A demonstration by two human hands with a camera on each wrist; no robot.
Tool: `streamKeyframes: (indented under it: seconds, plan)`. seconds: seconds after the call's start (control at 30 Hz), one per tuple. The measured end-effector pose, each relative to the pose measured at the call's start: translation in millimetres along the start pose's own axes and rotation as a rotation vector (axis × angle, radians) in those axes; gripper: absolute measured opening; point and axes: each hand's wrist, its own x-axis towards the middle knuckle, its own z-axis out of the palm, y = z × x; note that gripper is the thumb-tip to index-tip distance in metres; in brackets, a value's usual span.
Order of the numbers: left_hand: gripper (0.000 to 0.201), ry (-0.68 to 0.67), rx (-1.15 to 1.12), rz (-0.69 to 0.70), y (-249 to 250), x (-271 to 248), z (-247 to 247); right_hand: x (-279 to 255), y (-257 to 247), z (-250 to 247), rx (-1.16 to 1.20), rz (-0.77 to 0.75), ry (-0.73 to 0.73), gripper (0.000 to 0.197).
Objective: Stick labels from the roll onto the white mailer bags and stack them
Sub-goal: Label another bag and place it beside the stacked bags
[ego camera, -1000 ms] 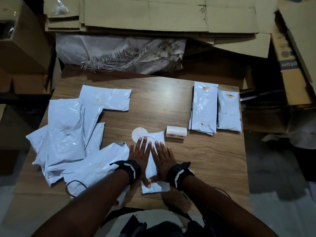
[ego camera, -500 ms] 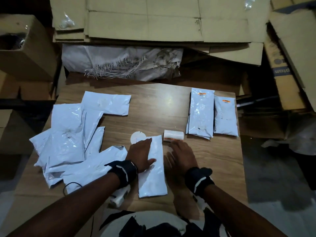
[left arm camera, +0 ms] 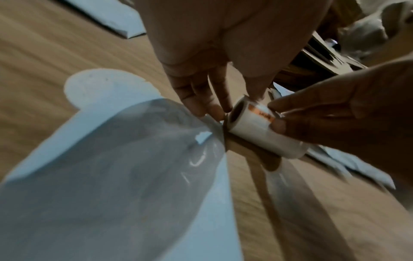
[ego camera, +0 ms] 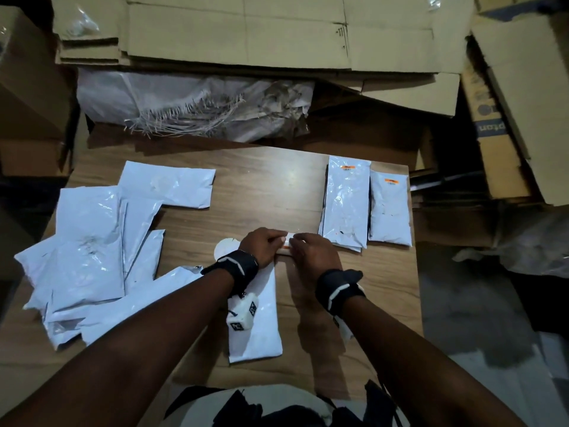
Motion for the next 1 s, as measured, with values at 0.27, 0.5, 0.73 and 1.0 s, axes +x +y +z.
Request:
streamKeyframes:
  seconds: [0.27,0.5,0.73,1.0]
  plan:
    - [0.054,-0.014,0.241,0.236,-1,7,-9,13,8,-2,0.042,-0.031,0.012,0.020]
    - [0.061,0.033,0.400,0.329,-1,15,-14,22,2,-4,0.062,0.020,-0.005,0.014]
    - [0.077,-0.009,0.581,0.314,5,16,-15,33,-3,-13,0.107,0.170,-0.142,0.019]
    - [0.057,-0.046,0.669,0.321,-7,26,-11,35,-2,-13,0.007,0.138,-0.157,0.014]
